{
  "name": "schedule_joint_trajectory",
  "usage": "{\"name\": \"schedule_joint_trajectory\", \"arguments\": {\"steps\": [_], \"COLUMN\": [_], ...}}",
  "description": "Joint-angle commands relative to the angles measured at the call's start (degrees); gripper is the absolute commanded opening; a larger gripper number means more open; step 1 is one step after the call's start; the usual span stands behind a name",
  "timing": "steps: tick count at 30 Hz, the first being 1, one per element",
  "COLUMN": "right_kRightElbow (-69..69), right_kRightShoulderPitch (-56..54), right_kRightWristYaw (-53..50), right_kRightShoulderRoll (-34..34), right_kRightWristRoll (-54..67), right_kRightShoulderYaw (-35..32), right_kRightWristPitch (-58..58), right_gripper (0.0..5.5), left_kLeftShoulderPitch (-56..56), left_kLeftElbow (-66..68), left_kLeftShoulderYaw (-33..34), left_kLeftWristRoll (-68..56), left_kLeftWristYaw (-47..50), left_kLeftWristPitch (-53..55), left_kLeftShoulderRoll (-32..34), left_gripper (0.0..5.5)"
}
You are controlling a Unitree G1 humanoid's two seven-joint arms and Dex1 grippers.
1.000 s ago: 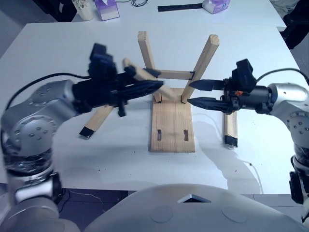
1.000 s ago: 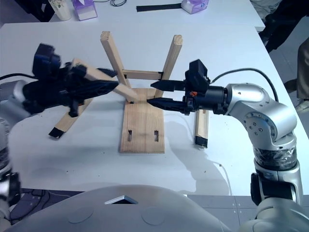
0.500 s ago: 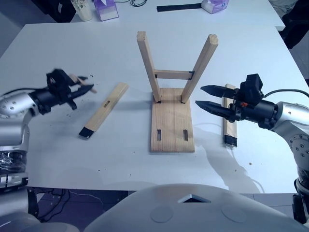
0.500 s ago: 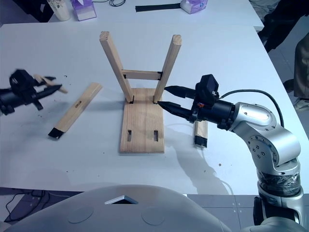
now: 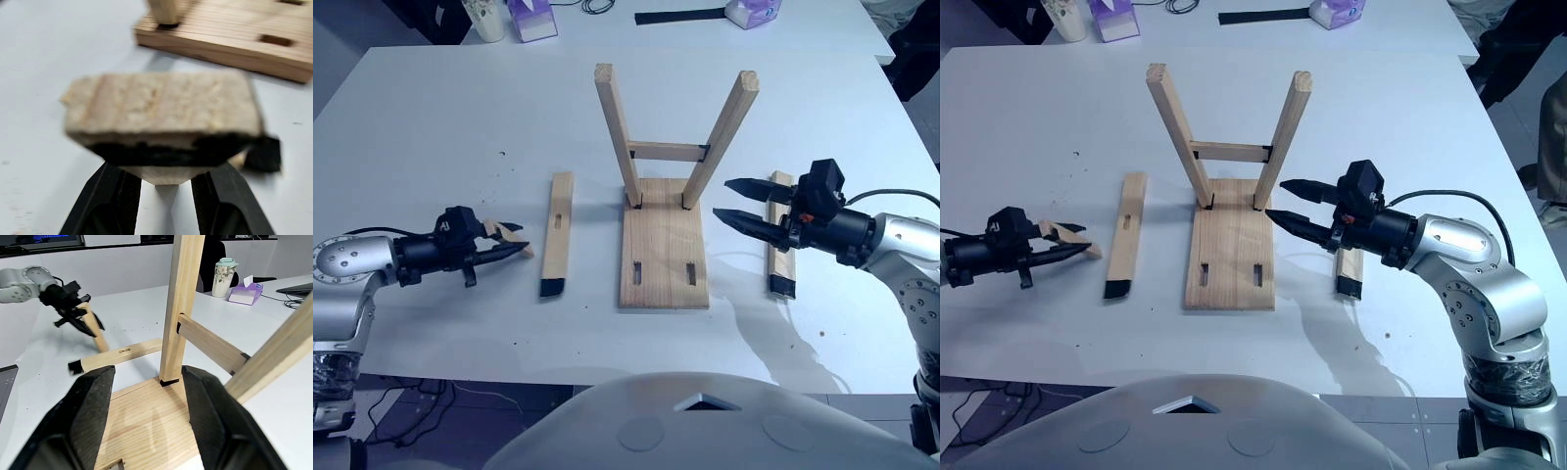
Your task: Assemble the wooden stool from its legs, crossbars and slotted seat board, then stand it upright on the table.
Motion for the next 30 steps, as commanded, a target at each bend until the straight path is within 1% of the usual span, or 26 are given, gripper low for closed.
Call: {"name": "schedule_joint_trajectory", "arguments": {"steps": [1,5,9,12,15,17,21,26,30], "right_kRightElbow": [0.3,0.9,1.3,1.8,2.3,2.5,3.0,2.6,2.3], "right_kRightShoulderPitch": [0.3,0.3,0.0,-0.5,-1.4,-1.9,-2.2,-1.5,-0.7], "right_kRightWristYaw": [-0.2,0.4,0.8,0.7,1.0,1.2,1.6,1.3,0.7], "right_kRightShoulderRoll": [0.0,-0.6,-0.8,-0.7,-0.6,-0.6,-0.4,-0.1,0.3], "right_kRightWristRoll": [-1.1,-1.8,-2.4,-2.8,-3.3,-3.3,-3.6,-4.3,-5.1], "right_kRightShoulderYaw": [0.5,0.5,1.0,1.6,2.6,2.9,3.5,4.1,4.9], "right_kRightWristPitch": [-1.0,-1.5,-1.8,-2.1,-2.4,-2.4,-2.9,-3.4,-4.0], "right_gripper": [2.5,2.5,2.5,2.5,2.5,2.5,2.5,2.5,2.5], "left_kLeftShoulderPitch": [-0.8,-5.9,-12.2,-15.8,-17.8,-19.7,-25.0,-28.4,-28.9], "left_kLeftElbow": [-0.3,0.9,-0.4,-1.1,0.3,3.2,10.8,12.8,16.1], "left_kLeftShoulderYaw": [0.4,2.3,3.3,-0.4,-4.8,-6.6,-8.5,-9.1,-11.2], "left_kLeftWristRoll": [0.8,-0.7,-6.8,-7.6,-5.1,-3.4,0.1,1.0,3.9], "left_kLeftWristYaw": [0.0,2.4,2.8,1.5,-1.4,-3.5,-6.3,-9.2,-12.7], "left_kLeftWristPitch": [1.3,1.6,6.5,8.3,6.8,5.4,1.5,-0.1,-3.0], "left_kLeftShoulderRoll": [0.7,-1.5,-4.0,-5.9,-6.9,-6.8,-7.3,-6.9,-6.4], "left_gripper": [1.3,1.3,1.3,1.3,1.3,1.3,1.3,1.3,1.3]}}
